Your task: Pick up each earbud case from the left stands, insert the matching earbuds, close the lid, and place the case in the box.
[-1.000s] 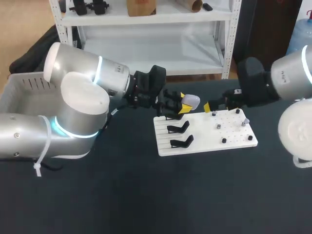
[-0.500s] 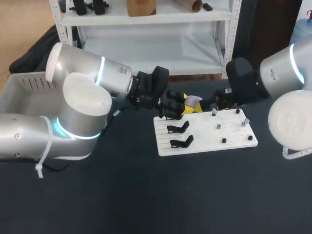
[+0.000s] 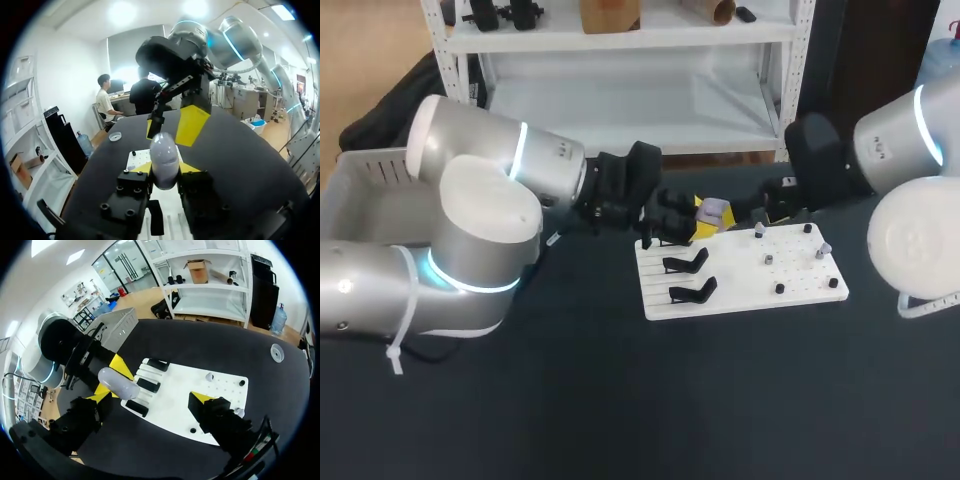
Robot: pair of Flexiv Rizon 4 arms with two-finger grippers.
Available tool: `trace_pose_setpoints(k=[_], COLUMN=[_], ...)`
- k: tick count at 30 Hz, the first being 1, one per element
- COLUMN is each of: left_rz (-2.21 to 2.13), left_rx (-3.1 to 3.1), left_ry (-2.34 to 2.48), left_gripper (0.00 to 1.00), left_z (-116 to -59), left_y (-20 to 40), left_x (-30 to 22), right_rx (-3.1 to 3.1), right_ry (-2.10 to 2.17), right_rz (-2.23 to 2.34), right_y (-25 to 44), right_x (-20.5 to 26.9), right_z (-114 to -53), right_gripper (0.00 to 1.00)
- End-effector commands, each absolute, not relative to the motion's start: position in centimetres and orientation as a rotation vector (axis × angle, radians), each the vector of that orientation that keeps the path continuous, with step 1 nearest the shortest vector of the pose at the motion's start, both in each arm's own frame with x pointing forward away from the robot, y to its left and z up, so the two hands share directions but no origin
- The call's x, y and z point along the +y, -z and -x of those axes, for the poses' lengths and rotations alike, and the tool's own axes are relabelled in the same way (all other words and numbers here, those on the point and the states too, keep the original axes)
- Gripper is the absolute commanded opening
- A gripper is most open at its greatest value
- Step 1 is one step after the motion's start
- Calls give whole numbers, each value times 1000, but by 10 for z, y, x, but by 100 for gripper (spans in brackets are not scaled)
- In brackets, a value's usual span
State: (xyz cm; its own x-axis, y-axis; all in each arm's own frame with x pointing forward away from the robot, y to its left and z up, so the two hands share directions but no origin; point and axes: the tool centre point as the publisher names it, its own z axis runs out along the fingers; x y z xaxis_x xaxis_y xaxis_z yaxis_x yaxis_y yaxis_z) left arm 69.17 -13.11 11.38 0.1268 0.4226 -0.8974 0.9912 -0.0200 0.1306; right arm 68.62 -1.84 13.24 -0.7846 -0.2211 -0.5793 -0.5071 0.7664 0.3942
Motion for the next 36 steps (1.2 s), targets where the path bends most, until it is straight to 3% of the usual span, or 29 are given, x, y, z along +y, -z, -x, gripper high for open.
trace_pose_setpoints(k=[1,15,36], left_rz=[-1565,-1449,-1286], left_rx=[1401,1378,1333], left_ry=[871,963,1066], left_gripper=[0,0,0], left_z=[-685,-686,-691], left_y=[-114,-118,-159], left_x=[-128,-104,-79], right_rx=[2448,2487,2691], right_ry=[-744,-443,51], right_rz=[548,516,532], right_y=[-133,-145,-100], right_x=[-18,-57,-133], right_z=[-689,-694,-677], right_gripper=[100,100,100])
